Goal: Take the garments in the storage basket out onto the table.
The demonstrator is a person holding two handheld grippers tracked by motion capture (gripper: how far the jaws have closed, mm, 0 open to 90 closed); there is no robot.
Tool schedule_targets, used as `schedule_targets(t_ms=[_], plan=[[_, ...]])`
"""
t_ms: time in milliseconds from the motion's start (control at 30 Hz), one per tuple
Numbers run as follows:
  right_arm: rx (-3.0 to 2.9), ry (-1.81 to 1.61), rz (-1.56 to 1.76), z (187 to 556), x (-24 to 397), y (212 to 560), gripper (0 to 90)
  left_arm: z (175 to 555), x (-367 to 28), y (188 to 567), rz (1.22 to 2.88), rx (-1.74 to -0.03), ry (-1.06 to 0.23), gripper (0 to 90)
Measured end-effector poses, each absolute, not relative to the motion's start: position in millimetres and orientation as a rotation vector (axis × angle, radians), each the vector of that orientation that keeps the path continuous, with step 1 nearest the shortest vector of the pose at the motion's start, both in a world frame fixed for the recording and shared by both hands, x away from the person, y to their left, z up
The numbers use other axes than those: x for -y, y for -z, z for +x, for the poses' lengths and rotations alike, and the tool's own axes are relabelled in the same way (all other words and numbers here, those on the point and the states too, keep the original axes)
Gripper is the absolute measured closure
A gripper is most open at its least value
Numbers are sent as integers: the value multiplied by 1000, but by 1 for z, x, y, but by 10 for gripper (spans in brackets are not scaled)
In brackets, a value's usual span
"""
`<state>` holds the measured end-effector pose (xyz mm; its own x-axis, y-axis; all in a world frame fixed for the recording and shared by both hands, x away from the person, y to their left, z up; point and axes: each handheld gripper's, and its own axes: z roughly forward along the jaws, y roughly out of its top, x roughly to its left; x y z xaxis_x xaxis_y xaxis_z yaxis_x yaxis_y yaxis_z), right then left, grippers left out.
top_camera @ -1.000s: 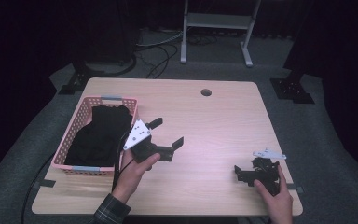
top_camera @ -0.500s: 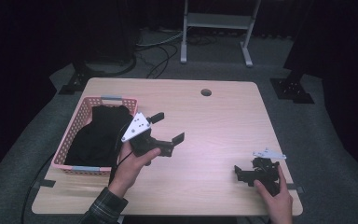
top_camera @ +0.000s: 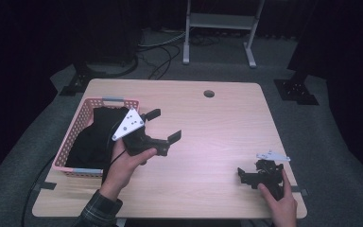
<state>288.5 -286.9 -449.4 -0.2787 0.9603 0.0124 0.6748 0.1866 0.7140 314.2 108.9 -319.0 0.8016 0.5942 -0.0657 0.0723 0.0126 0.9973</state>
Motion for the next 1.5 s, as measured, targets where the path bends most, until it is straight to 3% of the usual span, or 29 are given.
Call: schedule_targets(t_ms=[1500], plan=[[-2026,-863,1531,288,287,449,0,327,-149,267,1591,-591,-424,0]])
